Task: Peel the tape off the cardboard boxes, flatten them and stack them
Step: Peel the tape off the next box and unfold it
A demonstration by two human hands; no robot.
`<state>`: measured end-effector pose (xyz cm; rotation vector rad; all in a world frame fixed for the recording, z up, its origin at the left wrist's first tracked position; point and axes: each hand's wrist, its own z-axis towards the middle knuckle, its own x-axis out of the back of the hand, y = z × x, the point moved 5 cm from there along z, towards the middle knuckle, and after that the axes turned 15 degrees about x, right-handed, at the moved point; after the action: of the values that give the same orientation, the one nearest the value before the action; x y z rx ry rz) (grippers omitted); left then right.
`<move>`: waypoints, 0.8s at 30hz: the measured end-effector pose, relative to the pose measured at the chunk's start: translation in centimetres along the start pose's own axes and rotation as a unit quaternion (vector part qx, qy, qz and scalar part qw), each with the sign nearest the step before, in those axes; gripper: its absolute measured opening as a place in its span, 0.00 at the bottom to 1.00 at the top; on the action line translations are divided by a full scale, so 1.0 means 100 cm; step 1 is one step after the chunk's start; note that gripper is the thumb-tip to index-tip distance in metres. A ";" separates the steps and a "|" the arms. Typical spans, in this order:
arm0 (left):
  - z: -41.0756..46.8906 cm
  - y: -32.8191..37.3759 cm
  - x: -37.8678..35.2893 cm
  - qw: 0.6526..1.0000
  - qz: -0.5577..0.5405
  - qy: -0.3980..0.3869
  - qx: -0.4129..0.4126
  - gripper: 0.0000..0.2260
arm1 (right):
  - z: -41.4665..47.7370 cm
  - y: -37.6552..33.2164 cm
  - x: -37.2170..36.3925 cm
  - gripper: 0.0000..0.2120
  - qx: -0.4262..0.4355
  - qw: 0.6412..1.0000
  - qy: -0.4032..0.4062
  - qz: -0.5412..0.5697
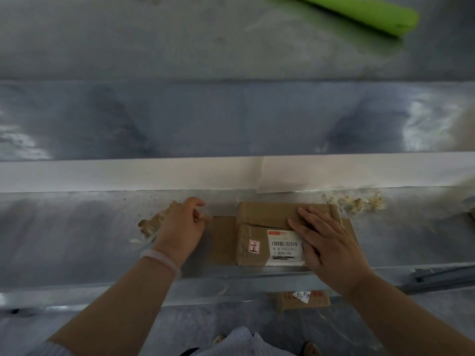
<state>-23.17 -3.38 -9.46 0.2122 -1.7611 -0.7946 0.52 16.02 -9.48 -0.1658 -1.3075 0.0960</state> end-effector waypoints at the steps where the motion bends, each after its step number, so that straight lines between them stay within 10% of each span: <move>1: 0.003 -0.003 0.006 0.999 0.025 0.018 -0.017 0.06 | -0.001 0.001 0.000 0.23 0.000 1.000 0.011 0.010; 10: -0.013 0.007 0.009 0.999 0.007 -0.001 -0.040 0.10 | -0.021 -0.001 0.027 0.39 -0.251 0.966 0.058 -0.025; 16: -0.059 0.029 -0.035 0.950 -0.204 -0.224 0.076 0.06 | -0.042 -0.001 0.024 0.26 -0.401 0.871 0.128 0.253; 22: -0.071 0.037 -0.034 0.898 -0.325 -0.236 0.179 0.11 | -0.059 0.011 0.026 0.06 -0.478 0.745 0.220 0.411; 24: -0.071 0.037 -0.035 0.891 -0.313 -0.254 0.210 0.16 | -0.058 0.012 0.025 0.14 -0.486 0.697 0.224 0.478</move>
<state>-14.62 -1.70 -8.97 0.9768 -2.3995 -0.9648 6.80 17.25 -8.75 -1.6902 -0.5293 0.2199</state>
